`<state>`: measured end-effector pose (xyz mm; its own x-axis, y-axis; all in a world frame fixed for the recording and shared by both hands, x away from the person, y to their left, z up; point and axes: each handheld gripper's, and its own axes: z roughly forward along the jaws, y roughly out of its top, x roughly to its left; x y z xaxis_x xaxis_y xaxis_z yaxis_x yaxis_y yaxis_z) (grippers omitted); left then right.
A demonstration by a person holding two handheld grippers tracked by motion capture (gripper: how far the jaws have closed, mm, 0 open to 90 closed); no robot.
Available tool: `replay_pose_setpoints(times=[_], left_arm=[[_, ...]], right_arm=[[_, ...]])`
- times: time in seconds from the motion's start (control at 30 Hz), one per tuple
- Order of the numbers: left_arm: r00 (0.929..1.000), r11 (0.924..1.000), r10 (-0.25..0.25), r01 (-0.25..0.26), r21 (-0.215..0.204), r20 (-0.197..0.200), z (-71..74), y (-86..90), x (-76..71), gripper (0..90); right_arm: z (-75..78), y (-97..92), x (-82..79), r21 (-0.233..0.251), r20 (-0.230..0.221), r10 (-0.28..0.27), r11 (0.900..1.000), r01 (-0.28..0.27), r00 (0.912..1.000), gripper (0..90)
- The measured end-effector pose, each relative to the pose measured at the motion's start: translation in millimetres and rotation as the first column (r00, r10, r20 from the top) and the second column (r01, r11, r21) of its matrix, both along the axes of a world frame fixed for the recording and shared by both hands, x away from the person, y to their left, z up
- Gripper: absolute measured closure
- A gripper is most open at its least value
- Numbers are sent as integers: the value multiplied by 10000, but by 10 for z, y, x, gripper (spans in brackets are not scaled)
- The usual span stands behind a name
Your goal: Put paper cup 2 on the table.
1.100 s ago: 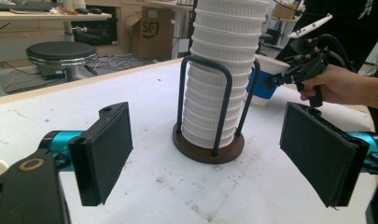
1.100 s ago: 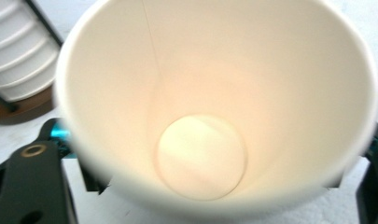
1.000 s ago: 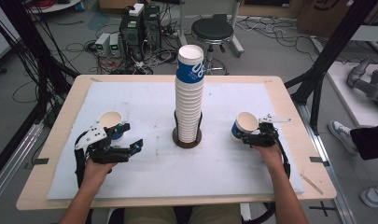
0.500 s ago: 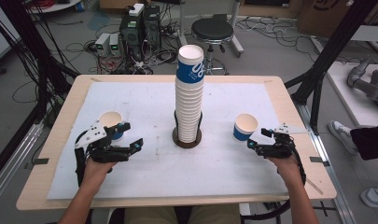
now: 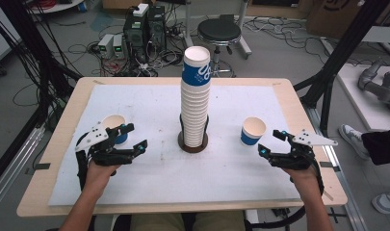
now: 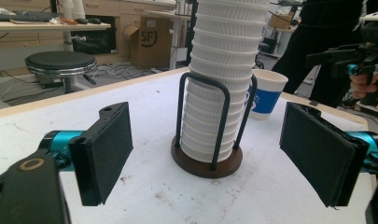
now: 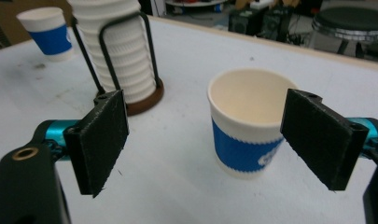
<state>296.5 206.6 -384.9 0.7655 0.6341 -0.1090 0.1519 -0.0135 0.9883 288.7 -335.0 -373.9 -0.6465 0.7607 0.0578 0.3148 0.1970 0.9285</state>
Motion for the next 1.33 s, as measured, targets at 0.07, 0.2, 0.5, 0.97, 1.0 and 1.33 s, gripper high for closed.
replay_pose_setpoints(times=[0.07,0.2,0.5,0.97,1.0,1.33], left_arm=[[10000,10000,-53,53,-22,18,12,-3,-7,169],[9999,10000,-33,34,-37,127,39,2,-26,170],[9995,10000,-40,42,-41,306,97,12,-92,170],[9996,10000,15,-15,-20,288,91,25,-93,170],[9996,10000,6,-6,-32,272,90,25,-94,170],[9996,10000,-27,27,-2,267,88,10,-79,170]], right_arm=[[41,31,-27,-30,114,122,9999,-121,9999,156],[105,84,-72,0,172,350,9994,-351,9992,156],[178,99,-124,58,343,399,9992,-402,9986,155],[214,128,-135,-10,497,513,9987,-513,9974,155],[212,127,-134,20,489,513,9987,-514,9975,155],[227,118,-138,23,537,550,9985,-552,9970,156]])
